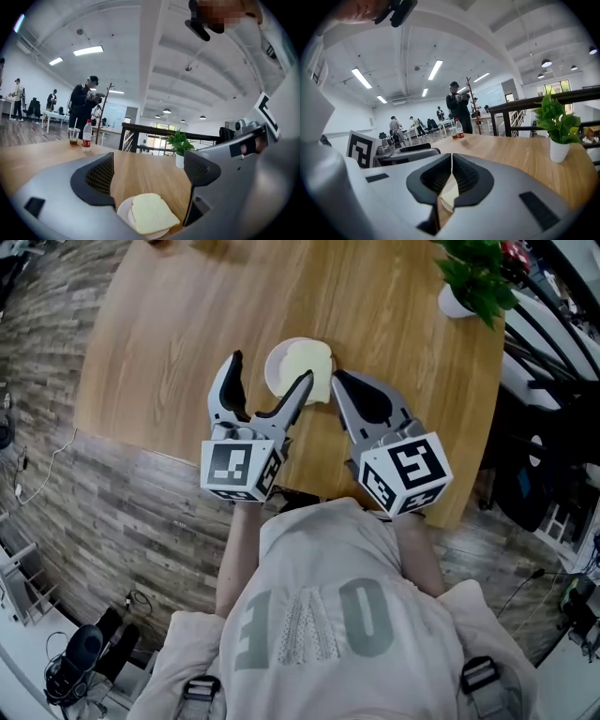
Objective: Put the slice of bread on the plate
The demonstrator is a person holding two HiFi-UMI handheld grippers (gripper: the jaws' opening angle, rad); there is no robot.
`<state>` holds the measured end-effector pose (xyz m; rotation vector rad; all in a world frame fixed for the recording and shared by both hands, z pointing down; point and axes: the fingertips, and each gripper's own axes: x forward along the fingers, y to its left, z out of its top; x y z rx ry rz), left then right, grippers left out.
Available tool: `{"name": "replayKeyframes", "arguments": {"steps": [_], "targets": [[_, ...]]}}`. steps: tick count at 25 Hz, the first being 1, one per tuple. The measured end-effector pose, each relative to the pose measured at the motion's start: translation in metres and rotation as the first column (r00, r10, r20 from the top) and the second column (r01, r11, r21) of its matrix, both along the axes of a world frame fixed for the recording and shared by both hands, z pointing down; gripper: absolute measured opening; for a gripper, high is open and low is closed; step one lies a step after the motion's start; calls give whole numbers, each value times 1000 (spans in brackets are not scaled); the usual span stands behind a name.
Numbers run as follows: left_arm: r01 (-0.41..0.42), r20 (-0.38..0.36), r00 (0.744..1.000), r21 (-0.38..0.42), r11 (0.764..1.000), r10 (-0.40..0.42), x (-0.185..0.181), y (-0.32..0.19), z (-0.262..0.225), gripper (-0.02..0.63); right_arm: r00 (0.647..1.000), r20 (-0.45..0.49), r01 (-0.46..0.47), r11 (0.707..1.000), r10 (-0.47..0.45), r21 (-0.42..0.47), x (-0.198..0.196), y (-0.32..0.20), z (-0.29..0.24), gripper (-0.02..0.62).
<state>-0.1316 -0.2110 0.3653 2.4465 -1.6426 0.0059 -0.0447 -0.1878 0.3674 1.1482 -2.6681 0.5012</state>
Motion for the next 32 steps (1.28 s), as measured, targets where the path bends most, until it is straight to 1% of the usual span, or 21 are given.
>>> {"name": "replayKeyframes", "arguments": {"steps": [2,3,4,5,6,7,8,9,11,13,15,17,18,20,23,26,30,32], "targets": [[17,-28,1000,54,998,-15,-7,4,-19,466,999,-22,29,998,-28,48,-6,7,-13,23],[25,-49,999,74,997,-21,-10,8,-28,451,999,-31,42,997,-40,69,-10,13,-20,23],[32,-69,997,88,996,-26,-14,13,-37,426,998,-39,50,995,-47,90,-13,18,-25,22],[40,-85,996,98,994,-32,-17,19,-44,384,998,-48,52,992,-47,112,-14,23,-30,22],[54,-93,995,104,993,-44,-21,24,-50,289,997,-60,48,989,-40,137,-14,26,-34,23],[73,-91,994,109,991,-63,-25,27,-55,143,997,-70,39,986,-28,165,-14,27,-38,23],[92,-74,994,117,989,-83,-29,29,-60,23,997,-79,25,980,-10,196,-12,26,-42,23],[104,-45,994,130,986,-99,-30,31,-64,8,997,-82,7,974,12,227,-10,25,-46,23],[110,9,994,161,981,-113,-32,40,-74,8,996,-79,-27,962,51,273,-7,27,-54,21],[115,25,992,184,976,-122,-36,53,-83,8,996,-66,-44,957,65,287,-10,33,-58,21],[127,10,991,191,973,-131,-42,61,-89,8,997,-58,-37,960,56,277,-17,38,-58,23],[141,-1,990,190,972,-143,-47,66,-90,8,997,-67,-6,963,25,271,-27,44,-56,21],[151,5,988,192,970,-154,-50,68,-90,8,997,-74,17,962,3,272,-32,48,-55,21],[170,22,984,194,966,-177,-57,70,-88,8,996,-81,59,958,-38,281,-43,55,-56,21],[192,10,980,192,962,-198,-67,76,-89,8,993,-91,103,951,-80,292,-57,65,-58,21],[203,2,978,205,958,-208,-72,79,-94,8,991,-96,120,946,-95,303,-63,69,-60,21],[217,-13,975,227,949,-220,-76,83,-101,8,991,-96,116,945,-90,307,-63,68,-62,21],[212,-12,977,224,951,-215,-73,83,-99,8,992,-98,109,946,-82,305,-60,68,-62,21]]}}
